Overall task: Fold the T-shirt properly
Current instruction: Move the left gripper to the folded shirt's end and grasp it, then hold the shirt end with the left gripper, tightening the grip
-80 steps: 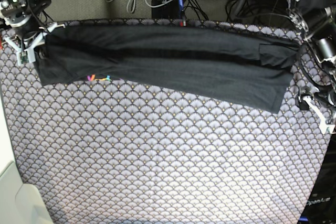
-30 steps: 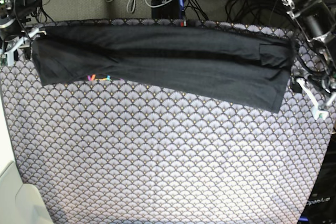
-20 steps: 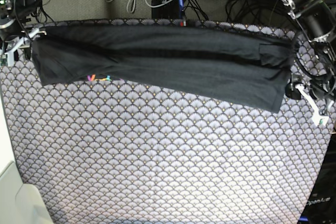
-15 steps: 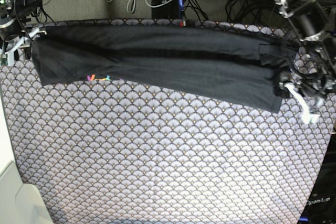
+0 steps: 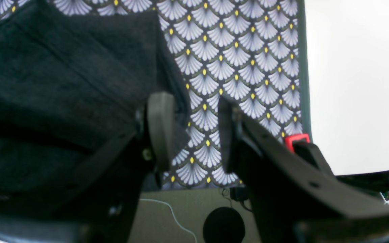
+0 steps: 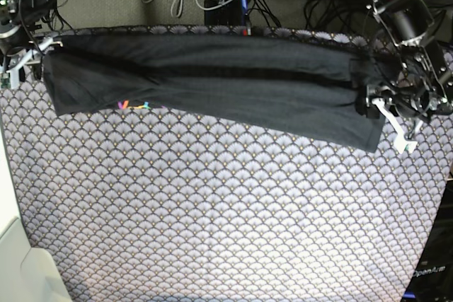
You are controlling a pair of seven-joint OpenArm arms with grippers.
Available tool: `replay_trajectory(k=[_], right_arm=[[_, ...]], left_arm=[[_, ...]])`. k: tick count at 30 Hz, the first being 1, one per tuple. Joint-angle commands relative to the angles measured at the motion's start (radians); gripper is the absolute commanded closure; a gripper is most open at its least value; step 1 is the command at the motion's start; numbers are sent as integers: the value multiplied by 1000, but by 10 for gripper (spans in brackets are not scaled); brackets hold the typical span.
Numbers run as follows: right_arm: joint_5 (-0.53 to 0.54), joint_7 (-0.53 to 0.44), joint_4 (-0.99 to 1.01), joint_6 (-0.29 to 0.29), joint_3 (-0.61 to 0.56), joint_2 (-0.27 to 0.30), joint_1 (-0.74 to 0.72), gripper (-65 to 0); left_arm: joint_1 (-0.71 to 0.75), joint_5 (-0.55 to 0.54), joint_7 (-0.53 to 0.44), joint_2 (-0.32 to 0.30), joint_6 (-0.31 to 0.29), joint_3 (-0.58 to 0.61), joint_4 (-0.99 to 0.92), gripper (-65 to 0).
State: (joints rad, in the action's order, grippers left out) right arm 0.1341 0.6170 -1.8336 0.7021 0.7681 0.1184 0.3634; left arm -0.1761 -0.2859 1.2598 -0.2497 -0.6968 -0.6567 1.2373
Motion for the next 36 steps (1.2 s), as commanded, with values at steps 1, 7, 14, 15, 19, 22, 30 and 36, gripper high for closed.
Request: replay_trajectory(k=[1,7,14,15,19,22,30,36], right_arm=[[8,-24,-15,-4,-3,14,0,-229],[8,-24,-15,-4,-15,14,3,-229],[8,-24,-15,-4,-15,14,0,-229],[8,-24,-15,-4,-15,14,-2,-229],[8,-24,-15,-4,-15,14,-2,-229],[8,-24,-15,-4,-15,14,-2,-229],[8,-24,-15,-4,-15,14,-5,-229],[8,-24,-15,-4,-15,14,-5,-229]], left_arm=[[-12,-5,2,-13,-1,-1,2,-547],[-12,57,-7,-13,-1,-1,-43,-547],[-18,81,-33,-15,-1,21,-121,-547],[-18,81,-33,-17,-1,36,-133,-547],[-13,80,-33,-20,-1,81,-147,-547],[-10,83,-25,-20,-1,79,-147,-547],[13,89,7,-55,-1,82,-146,-543],[39,89,48,-81,-1,84,-135,-543]])
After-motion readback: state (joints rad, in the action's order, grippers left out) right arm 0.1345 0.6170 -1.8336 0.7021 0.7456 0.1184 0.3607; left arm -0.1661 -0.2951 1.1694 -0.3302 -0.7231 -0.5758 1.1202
